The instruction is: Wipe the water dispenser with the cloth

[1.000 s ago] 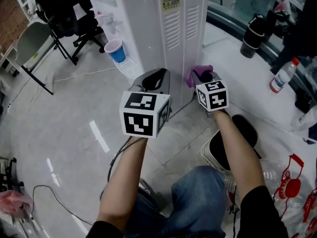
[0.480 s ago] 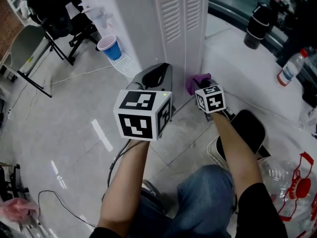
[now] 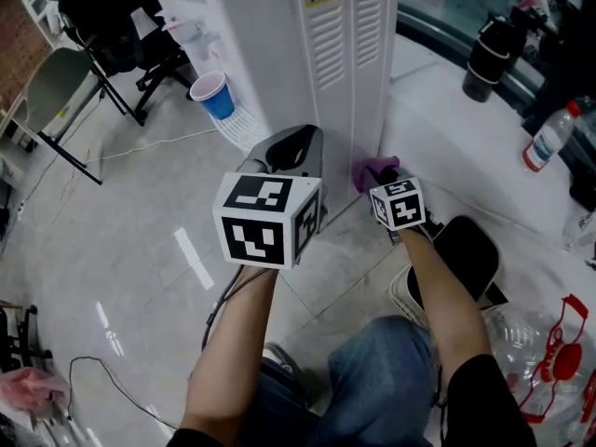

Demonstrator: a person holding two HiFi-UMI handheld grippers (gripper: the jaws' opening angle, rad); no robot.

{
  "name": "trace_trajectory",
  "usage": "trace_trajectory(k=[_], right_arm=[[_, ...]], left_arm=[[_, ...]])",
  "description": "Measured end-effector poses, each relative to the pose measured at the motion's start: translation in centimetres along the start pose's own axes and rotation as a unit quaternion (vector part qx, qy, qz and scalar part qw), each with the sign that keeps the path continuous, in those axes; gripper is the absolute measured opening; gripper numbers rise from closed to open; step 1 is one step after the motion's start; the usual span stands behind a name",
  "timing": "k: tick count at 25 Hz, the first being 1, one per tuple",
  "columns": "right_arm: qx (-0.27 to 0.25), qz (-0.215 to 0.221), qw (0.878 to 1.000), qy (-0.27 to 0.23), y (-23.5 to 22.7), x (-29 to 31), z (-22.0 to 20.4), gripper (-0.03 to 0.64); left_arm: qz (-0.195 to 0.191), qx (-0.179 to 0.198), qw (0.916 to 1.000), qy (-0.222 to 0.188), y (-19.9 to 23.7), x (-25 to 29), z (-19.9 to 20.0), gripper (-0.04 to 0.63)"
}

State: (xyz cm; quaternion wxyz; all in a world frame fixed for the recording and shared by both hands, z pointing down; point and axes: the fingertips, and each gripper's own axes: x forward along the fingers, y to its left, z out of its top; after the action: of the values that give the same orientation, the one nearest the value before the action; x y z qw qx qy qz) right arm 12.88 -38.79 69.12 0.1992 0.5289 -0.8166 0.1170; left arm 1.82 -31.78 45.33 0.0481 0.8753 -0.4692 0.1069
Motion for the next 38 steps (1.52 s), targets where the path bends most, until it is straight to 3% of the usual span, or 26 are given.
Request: trace_trajectory(k=[6,15,29,38], right_arm=[[-0.026,0.005,0.996,-0.085,-0.3,-6.5,9.1,0.046],[-0.078,0.014,0.978,-0.191,0.0,-15.1,23.5,0.046],[-0.143,0.038,0.937,-0.317,4.2,-25.6,42.0,0.046],[-0.175,0.046,0.91,-0.372,7.7,-28.6,49.4,0.046]], left_arm=[[0.0,0.016,0.9999,-0.001,-0.6,0.1,0.7,0.032],[0.012,0.029,0.9993,-0.02,-1.5,-0.6,4.1,0.032],[0.043,0.045,0.9977,-0.026,0.4,-3.2,9.3,0.032],[0.062,0.044,0.9962,-0.043,1.7,-5.6,11.4,0.032]])
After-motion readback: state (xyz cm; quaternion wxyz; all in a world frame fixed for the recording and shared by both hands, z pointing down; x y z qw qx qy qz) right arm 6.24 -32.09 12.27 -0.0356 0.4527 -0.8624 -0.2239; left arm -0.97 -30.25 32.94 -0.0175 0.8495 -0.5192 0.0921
